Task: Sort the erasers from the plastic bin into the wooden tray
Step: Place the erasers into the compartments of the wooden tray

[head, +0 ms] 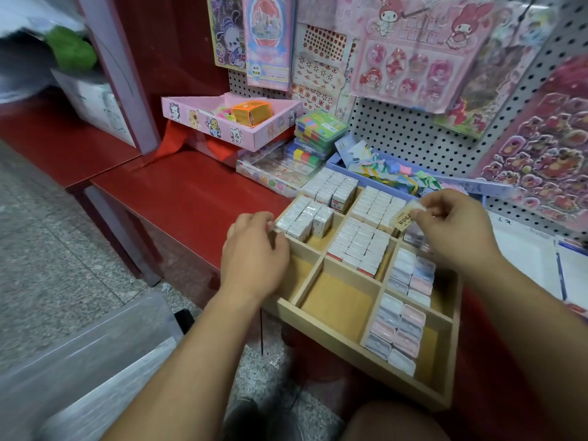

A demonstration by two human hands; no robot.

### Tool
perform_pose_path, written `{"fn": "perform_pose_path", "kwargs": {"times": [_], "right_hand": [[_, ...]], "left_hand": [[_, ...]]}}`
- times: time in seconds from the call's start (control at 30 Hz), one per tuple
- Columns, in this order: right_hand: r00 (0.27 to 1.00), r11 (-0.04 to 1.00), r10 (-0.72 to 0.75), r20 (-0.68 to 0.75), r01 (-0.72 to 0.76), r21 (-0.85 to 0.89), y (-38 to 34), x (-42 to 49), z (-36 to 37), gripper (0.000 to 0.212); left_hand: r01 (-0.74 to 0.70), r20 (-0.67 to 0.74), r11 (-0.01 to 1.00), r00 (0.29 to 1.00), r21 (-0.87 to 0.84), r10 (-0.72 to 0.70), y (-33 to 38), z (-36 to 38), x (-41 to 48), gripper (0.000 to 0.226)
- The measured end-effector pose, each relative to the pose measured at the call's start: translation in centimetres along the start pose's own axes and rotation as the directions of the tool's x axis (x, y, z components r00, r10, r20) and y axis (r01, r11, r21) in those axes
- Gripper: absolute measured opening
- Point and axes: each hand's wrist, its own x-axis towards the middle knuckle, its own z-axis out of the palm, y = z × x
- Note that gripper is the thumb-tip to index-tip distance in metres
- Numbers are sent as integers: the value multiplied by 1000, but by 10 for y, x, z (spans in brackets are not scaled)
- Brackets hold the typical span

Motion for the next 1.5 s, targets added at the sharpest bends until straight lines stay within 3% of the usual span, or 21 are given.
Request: {"fn": "perform_pose_path", "kwargs": {"times": [0.17,0.47,0.63,0.8,0.97,1.07,1.23,1.5], "right_hand": [[997,997,-52,51,55,-57,1,-2,3,7],[994,985,-105,42,110,-134,8,-2,0,6],[966,965,-171,193,204,-167,9,9,-16,7],[950,975,-141,278,183,-130,13,19,-15,17],[952,976,-134,276,176,-132,13,18,-8,28],[947,982,-109,303,150,-115,10,16,-7,24],[966,974,-118,230,158,-164,11,16,-4,18],[966,889,-185,178,242,-389,21,8,14,15]], "left_hand": [[46,53,990,997,131,-53,5,4,-2,39],[54,38,987,997,154,-61,5,6,-2,41],[66,32,985,997,158,-72,5,7,-1,41],[75,25,985,996,157,-80,5,8,-1,44],[79,17,985,996,156,-82,6,8,-1,44],[76,10,985,997,153,-79,6,8,-2,42],[69,4,984,997,164,-71,6,8,-2,42],[71,8,976,997,203,-74,7,11,-2,48]]}}
